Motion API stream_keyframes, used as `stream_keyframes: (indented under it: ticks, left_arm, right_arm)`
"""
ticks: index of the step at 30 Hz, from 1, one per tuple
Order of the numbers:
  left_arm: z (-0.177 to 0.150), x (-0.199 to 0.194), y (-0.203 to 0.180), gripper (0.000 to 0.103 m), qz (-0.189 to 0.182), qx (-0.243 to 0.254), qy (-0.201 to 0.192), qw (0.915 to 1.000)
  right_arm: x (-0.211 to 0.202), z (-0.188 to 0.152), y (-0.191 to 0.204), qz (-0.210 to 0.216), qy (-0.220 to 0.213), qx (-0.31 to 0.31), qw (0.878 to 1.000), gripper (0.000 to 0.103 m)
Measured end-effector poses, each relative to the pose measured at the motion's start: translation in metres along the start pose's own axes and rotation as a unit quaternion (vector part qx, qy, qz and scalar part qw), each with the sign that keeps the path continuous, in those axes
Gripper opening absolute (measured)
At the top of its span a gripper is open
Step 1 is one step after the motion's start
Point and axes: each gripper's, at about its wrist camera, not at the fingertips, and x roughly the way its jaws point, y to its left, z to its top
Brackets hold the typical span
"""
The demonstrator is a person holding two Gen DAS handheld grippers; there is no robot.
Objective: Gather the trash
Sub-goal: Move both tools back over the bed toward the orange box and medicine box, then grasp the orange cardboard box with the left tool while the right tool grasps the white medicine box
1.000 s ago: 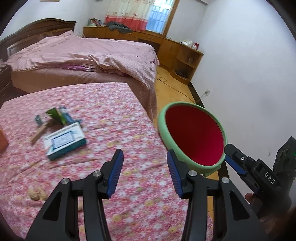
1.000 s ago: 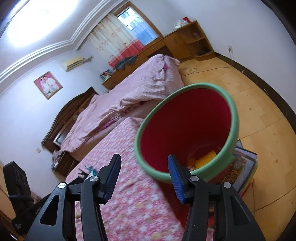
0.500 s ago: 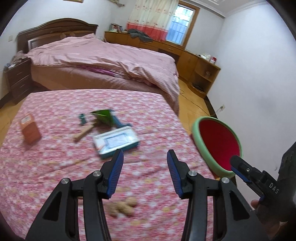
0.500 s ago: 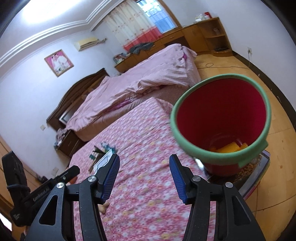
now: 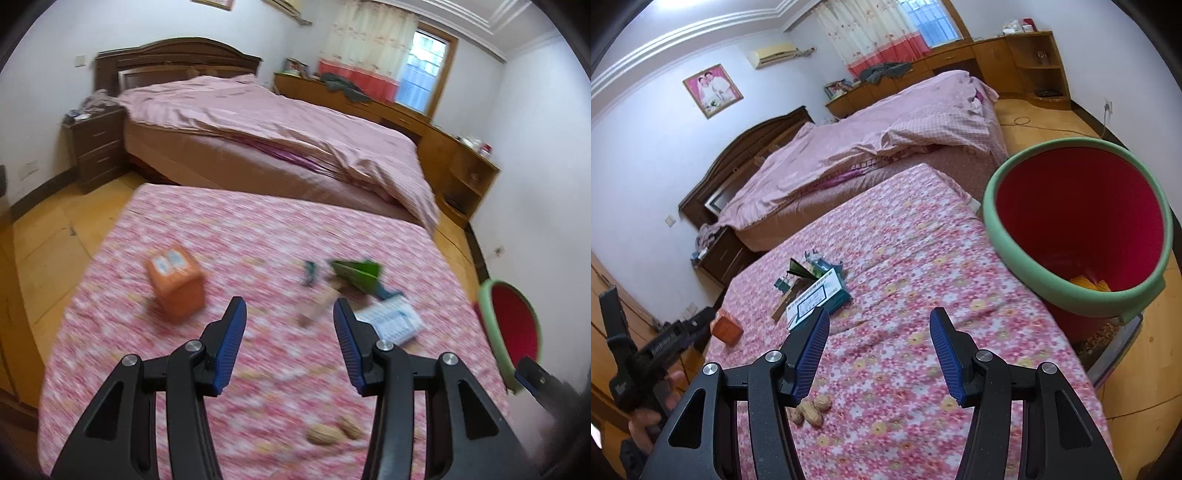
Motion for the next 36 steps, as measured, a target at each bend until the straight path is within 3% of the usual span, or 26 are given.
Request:
stream_keyframes:
  ticks: [2, 6, 12, 16, 22, 25, 28, 36]
  left_arm:
    - [0.007, 0.006, 0.013, 0.053, 0.016, 0.001, -0.005, 0.9999]
    - [0.018, 0.024, 0.035, 0.062, 0.038, 0.011, 0.003, 0.9992]
    - [0.029, 0.048, 0.061, 0.073, 0.061, 0.021, 0.006, 0.9979]
    - [0.03, 0.065, 0.07, 0.079, 0.068, 0.044, 0.027, 0.9963]
    - [0.024, 0.092, 0.085, 0.079, 0.062, 0.041, 0.072, 0.9947]
    - [0.021, 0.094, 0.09, 0.079, 0.048, 0.028, 0.068, 0.9961]
    - [0.017, 0.095, 0.094, 0.062, 0.036, 0.015, 0.067, 0.997]
    - [0.002, 0.072, 0.09, 0.062, 0.029, 0.004, 0.055, 0.9981]
  right_arm:
    - [0.006, 0.0, 0.004, -0.002, 0.005, -0.002, 1.0, 0.059]
    - [0.019, -0.002, 0.01, -0.006, 0.012, -0.004, 1.0, 0.072]
    - [0.034, -0.004, 0.018, -0.016, 0.024, -0.013, 0.999, 0.072]
    - [0.044, -0.006, 0.022, -0.019, 0.032, -0.016, 0.999, 0.072]
    - [0.058, -0.007, 0.027, -0.023, 0.044, -0.023, 0.998, 0.072]
    - [0.065, -0.007, 0.03, -0.025, 0.048, -0.028, 0.998, 0.072]
    - [0.073, -0.006, 0.035, -0.022, 0.054, -0.034, 0.998, 0.072]
    - [0.097, -0.001, 0.05, -0.023, 0.068, -0.077, 0.994, 0.073]
